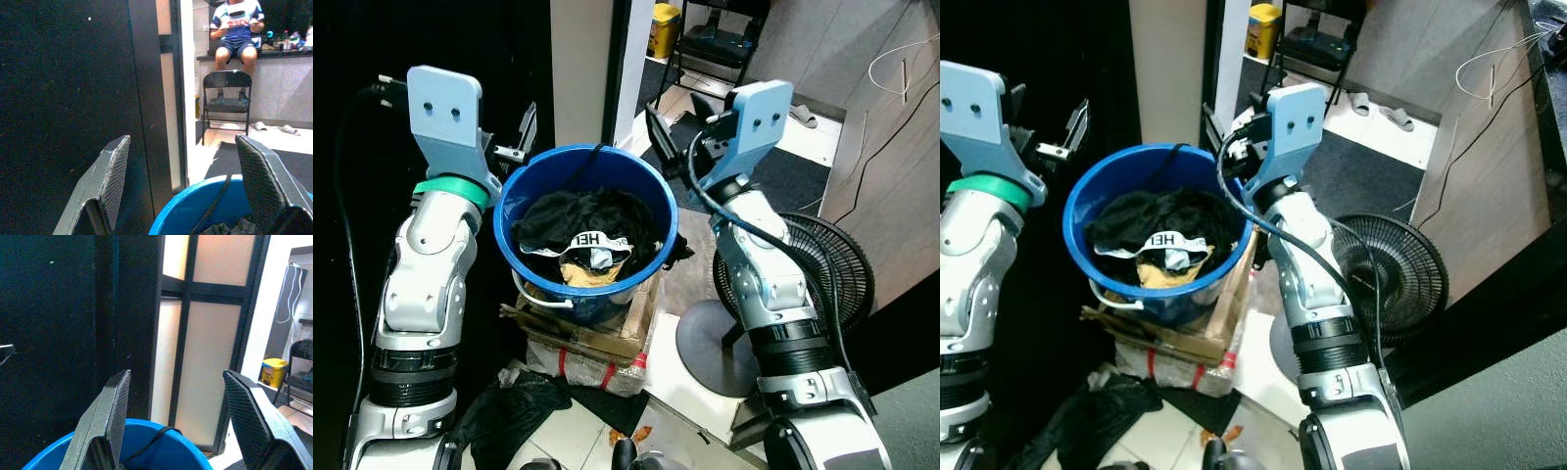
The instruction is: Clothes washing
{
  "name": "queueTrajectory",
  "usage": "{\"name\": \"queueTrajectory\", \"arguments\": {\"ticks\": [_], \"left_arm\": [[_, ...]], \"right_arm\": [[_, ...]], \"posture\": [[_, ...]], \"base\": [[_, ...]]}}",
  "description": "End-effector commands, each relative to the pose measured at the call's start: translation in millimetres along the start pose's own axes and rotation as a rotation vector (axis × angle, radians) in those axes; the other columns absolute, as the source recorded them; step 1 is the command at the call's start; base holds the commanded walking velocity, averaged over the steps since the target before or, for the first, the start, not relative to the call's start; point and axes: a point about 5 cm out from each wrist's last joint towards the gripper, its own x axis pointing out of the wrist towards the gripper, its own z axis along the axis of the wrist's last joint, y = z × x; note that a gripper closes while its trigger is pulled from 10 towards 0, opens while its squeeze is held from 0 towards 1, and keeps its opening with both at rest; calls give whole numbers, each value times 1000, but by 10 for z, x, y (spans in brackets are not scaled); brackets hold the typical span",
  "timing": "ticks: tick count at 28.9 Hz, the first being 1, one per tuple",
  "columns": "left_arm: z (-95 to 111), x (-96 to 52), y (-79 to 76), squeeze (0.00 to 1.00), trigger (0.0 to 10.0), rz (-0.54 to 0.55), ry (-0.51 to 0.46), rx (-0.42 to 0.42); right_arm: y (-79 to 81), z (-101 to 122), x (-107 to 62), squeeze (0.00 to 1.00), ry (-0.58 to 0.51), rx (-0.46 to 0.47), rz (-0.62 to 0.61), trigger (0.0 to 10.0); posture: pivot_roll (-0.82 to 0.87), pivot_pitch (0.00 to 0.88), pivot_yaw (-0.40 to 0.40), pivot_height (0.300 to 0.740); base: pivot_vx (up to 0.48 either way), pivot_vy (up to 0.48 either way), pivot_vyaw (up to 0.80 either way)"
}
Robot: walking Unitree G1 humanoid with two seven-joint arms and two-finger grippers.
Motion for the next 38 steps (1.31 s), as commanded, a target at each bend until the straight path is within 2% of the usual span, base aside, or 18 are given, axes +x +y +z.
{"name": "queueTrajectory", "arguments": {"ticks": [1,4,5,7,8,9,10,11,14,18,23,29,38], "left_arm": [[-67,-13,-12,0,10000,4,24,5],[-218,-45,5,0,10000,38,52,57],[-316,-77,-9,0,10000,27,76,118],[-316,-77,-9,0,10000,27,76,118],[-380,-102,-21,0,10000,15,93,159],[-497,-122,-2,0,10000,18,154,168],[-575,-137,15,0,10000,23,198,167],[-575,-137,15,0,10000,23,198,167],[-740,-150,174,0,10000,99,275,62],[-773,-134,277,0,10000,134,284,40],[-798,-120,311,0,10000,143,276,55],[-583,-44,227,0,10000,104,174,37],[-489,-6,141,0,10000,86,142,-14]], "right_arm": [[-16,-35,-25,0,18,-8,-1,10000],[5,-90,-27,0,43,-16,6,10000],[5,-121,-31,0,56,-4,1,10000],[5,-121,-31,0,56,-4,1,10000],[3,-140,-35,0,65,6,-3,10000],[-16,-177,-47,0,81,23,-17,10000],[-41,-220,-60,0,100,36,-35,10000],[-41,-220,-60,0,100,36,-35,10000],[-110,-357,-96,0,159,43,-83,10000],[-93,-389,-91,0,175,44,-70,10000],[-28,-398,-46,0,176,45,-39,10000],[3,-370,-21,0,153,54,-34,10000],[-4,-369,-36,0,147,53,-36,10000]], "posture": [[70,84,-49,740],[71,86,-52,740],[68,86,-52,740],[68,86,-52,740],[68,86,-52,740],[74,88,-48,740],[75,88,-47,740],[75,88,-47,740],[73,88,-42,740],[79,87,-53,740],[84,83,-55,740],[88,76,-50,740],[83,70,-52,740]], "base": [[0,0,0],[0,0,0],[0,0,0],[0,0,0],[0,0,0],[0,0,0],[0,0,0],[0,0,0],[0,0,0],[0,0,0],[0,0,0],[0,0,0],[0,0,0]]}}
